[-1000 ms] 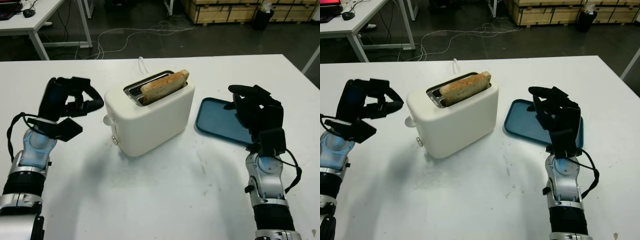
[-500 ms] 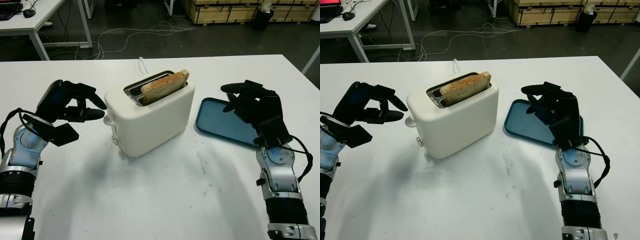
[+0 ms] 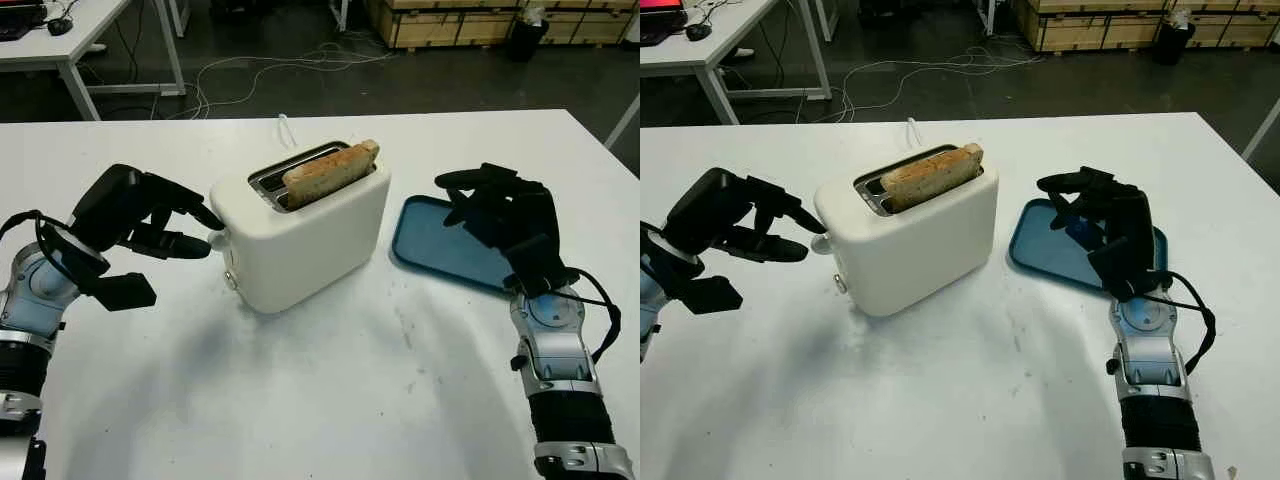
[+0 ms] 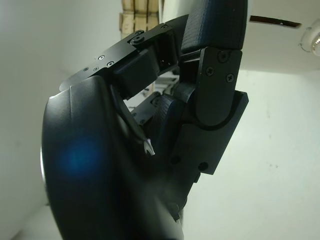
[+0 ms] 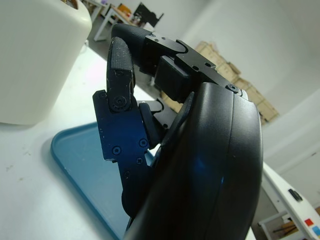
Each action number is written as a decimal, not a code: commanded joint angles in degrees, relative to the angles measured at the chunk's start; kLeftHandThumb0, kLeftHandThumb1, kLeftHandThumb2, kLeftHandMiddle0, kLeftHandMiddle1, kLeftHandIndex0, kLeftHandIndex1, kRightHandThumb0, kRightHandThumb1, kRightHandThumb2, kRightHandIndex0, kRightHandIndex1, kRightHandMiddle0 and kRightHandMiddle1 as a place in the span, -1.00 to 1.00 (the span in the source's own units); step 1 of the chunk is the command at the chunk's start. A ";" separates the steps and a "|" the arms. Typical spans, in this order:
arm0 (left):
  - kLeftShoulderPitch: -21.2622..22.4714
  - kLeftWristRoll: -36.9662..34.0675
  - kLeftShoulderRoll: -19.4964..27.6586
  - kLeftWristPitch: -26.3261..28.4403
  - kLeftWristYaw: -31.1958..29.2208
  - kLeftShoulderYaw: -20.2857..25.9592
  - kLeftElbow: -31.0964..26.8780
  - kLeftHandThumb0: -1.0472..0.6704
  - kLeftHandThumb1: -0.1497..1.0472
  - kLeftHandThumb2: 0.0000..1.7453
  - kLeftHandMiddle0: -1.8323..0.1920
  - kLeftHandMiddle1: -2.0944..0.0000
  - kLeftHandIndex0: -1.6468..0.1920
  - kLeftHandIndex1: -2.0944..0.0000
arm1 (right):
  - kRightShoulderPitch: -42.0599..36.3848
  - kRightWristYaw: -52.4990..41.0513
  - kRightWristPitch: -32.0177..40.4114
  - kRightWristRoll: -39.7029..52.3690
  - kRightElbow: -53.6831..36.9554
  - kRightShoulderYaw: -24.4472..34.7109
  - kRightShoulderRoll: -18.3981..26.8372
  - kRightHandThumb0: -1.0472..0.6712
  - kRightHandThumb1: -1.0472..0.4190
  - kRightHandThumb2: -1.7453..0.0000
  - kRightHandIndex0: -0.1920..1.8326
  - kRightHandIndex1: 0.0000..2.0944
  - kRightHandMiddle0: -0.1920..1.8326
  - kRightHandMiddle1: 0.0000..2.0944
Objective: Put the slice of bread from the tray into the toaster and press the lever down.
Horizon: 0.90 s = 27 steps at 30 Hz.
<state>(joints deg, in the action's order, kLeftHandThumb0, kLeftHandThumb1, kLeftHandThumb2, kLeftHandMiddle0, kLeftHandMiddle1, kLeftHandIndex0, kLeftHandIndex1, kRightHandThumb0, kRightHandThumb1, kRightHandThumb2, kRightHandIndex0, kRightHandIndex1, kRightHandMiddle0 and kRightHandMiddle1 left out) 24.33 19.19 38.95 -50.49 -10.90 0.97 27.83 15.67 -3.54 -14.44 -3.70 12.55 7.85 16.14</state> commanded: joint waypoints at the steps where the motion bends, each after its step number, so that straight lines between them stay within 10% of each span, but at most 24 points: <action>1: 0.02 1.58 0.97 -0.54 0.60 -0.59 -0.60 -1.00 0.79 -0.48 -0.31 -0.67 -0.38 0.71 | 0.58 0.32 -0.98 0.23 -0.14 -0.12 -0.24 -0.31 -0.83 0.69 0.10 0.30 0.21 -0.50; 9: 0.20 5.78 1.68 0.14 2.40 -1.12 -1.31 -1.00 0.79 -0.42 -0.37 -0.67 -0.03 0.18 | 0.27 0.22 -1.19 0.86 -0.34 0.10 -0.44 -0.32 -0.83 0.70 0.07 0.32 0.20 -0.48; 27: -0.77 8.37 2.98 2.37 2.26 -2.90 -4.25 -1.00 0.79 -0.38 -0.44 -0.67 0.05 0.05 | 0.36 0.14 -3.55 1.02 0.67 0.29 -0.20 -0.32 -0.83 0.70 0.07 0.31 0.18 -0.47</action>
<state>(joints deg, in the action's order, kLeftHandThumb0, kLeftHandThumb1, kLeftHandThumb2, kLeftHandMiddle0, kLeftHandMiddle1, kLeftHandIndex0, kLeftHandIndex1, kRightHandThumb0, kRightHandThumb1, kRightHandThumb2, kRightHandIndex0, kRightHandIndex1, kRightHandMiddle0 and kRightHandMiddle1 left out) 24.25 27.16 41.40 -48.42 -8.38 -0.96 24.46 15.65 -3.54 -16.53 -3.17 12.96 7.99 16.05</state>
